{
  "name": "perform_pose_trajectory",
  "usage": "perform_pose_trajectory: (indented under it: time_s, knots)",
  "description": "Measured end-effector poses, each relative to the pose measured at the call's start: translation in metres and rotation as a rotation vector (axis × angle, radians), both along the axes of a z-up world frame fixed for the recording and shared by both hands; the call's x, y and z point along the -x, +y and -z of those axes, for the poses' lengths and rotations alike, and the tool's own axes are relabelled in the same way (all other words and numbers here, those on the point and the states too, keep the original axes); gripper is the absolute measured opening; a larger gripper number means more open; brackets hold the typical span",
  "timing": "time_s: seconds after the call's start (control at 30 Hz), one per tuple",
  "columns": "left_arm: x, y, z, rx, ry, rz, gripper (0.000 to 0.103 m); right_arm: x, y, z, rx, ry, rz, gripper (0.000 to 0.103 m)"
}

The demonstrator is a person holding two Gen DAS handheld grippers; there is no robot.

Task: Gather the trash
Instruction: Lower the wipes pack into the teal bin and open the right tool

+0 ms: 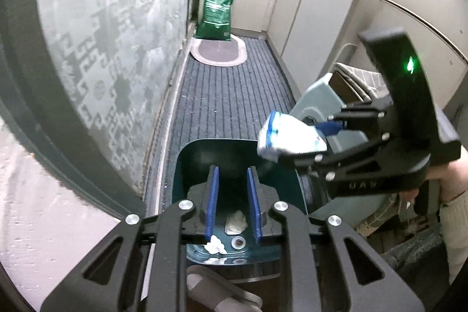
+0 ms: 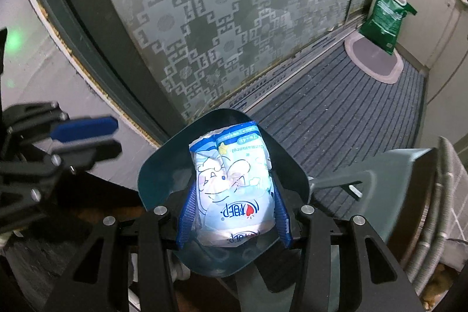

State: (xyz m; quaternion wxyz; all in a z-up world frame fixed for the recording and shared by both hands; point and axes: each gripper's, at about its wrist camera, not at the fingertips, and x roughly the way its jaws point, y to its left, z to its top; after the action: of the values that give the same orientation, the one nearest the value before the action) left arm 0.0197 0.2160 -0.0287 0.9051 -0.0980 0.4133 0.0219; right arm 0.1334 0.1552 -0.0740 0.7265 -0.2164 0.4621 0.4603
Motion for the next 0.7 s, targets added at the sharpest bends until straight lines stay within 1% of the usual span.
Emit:
perform_pose_trajectory:
  time_s: [0.3, 0.7]
  knots:
    - [0.015, 0.007, -0.017, -0.008, -0.041, -0.017, 0.021, 0.012, 0.026, 0.03, 0.077, 0.027, -0.037, 0.047]
    - [0.034, 0.017, -0.034, -0.01, -0.076, -0.05, 0.021, 0.018, 0.044, 0.073, 0.177, 0.056, -0.057, 0.047]
